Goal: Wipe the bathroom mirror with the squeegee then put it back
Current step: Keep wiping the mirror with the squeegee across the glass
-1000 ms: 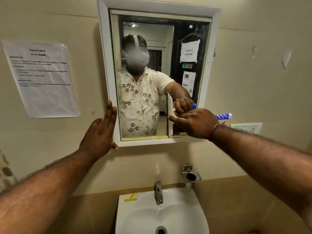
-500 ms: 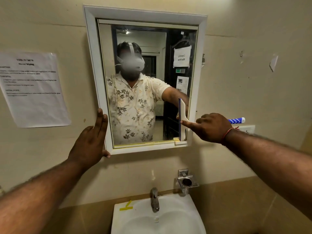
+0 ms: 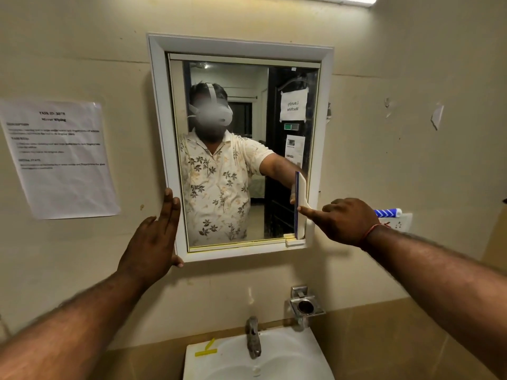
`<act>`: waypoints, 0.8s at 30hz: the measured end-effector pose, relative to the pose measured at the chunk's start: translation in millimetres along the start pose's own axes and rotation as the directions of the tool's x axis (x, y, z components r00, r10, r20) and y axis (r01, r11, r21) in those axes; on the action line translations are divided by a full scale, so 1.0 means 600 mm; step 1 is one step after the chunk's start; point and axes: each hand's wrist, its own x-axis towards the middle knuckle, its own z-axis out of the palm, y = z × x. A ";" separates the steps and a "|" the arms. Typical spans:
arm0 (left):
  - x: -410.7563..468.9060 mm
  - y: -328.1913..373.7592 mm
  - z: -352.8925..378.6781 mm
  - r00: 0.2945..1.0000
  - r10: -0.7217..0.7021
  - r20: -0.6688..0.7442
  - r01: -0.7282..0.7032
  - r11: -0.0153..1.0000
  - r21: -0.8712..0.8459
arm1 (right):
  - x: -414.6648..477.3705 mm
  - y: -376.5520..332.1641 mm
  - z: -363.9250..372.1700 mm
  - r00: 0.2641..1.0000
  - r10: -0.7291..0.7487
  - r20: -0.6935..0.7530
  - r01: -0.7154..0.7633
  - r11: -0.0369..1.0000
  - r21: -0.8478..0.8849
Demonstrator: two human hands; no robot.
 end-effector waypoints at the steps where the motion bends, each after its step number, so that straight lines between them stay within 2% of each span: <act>1: -0.001 0.000 0.000 1.000 0.000 0.000 0.000 1.000 -0.002 | -0.003 -0.005 -0.001 1.000 0.018 -0.005 -0.018 1.000 -0.001; 9: -0.010 0.005 -0.015 1.000 -0.007 0.024 0.007 1.000 -0.002 | -0.007 -0.033 -0.032 0.993 0.114 0.021 -0.114 0.993 0.005; 11: -0.014 0.003 -0.028 0.999 0.023 0.023 -0.024 0.999 0.034 | -0.016 -0.031 -0.043 0.976 0.215 -0.035 -0.212 0.975 0.065; 14: -0.019 -0.016 -0.053 0.992 0.125 -0.011 -0.123 0.986 0.112 | -0.027 -0.024 -0.070 0.883 0.442 -0.157 -0.405 0.888 0.219; 17: -0.003 -0.044 -0.103 0.966 0.246 -0.075 -0.229 0.956 0.184 | -0.013 -0.022 -0.115 0.767 0.630 -0.120 -0.540 0.736 0.409; 20: 0.047 -0.055 -0.173 0.949 0.268 -0.168 -0.227 0.947 0.227 | 0.028 -0.028 -0.172 0.717 0.690 -0.099 -0.519 0.624 0.585; 24: 0.129 -0.043 -0.264 0.945 0.217 -0.244 -0.147 0.949 0.278 | 0.114 -0.049 -0.243 0.715 0.685 -0.142 -0.428 0.588 0.687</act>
